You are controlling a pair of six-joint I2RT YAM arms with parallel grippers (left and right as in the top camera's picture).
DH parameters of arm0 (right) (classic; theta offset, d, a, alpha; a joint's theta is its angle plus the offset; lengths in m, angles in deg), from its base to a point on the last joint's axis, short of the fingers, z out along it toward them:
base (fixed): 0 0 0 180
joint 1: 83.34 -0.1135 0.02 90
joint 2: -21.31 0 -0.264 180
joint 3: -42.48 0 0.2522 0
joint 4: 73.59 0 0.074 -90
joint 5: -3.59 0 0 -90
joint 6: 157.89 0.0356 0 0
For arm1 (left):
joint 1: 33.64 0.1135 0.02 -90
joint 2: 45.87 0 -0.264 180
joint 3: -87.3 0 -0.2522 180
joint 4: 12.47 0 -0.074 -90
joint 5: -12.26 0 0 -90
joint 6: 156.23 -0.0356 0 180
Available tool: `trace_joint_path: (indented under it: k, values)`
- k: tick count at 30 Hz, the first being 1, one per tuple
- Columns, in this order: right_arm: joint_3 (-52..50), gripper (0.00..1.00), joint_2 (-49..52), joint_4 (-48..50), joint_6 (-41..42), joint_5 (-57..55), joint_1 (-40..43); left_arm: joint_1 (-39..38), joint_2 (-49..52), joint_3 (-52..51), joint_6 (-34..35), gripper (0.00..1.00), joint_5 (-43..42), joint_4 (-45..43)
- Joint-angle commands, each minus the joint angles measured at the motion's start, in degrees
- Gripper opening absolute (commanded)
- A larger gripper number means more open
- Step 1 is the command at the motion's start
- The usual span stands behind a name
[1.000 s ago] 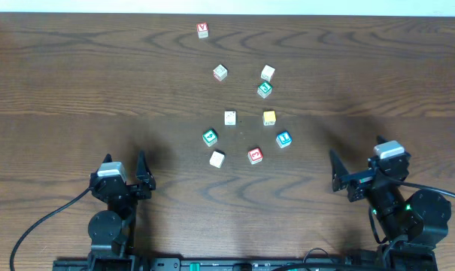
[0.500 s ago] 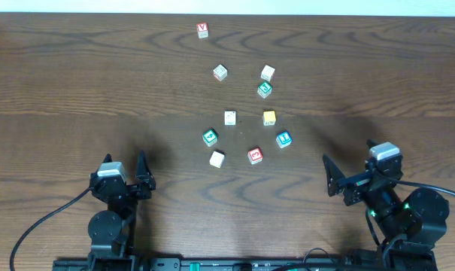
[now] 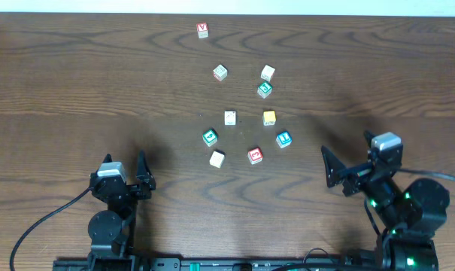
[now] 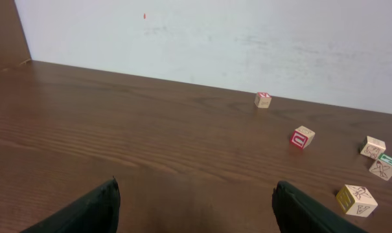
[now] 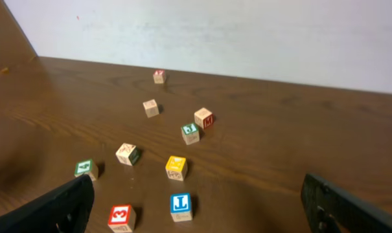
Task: Lift 5 blocks
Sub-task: 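Move the right gripper forward over the blue-lettered block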
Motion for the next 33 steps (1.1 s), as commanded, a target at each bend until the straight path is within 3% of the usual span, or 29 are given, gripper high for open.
trace_joint_path:
  k: [1,10,19,33]
  values:
    - [0.74,0.99,3.96,1.55,3.34,1.99,0.13,-0.13,-0.35,-1.11,-0.33,0.76,1.33,2.14]
    - [8.02,0.99,12.92,-0.94,3.32,2.78,-1.44,-0.13,-0.35,-1.11,-0.33,0.76,1.33,2.14]
    - [13.07,0.99,21.86,-5.75,3.30,1.38,-9.46,-0.13,-0.35,-1.11,-0.33,0.76,1.33,2.14]
    - [13.20,0.99,29.62,-9.57,6.03,-14.53,-26.32,-0.13,-0.35,-1.11,-0.33,0.76,1.33,2.14]
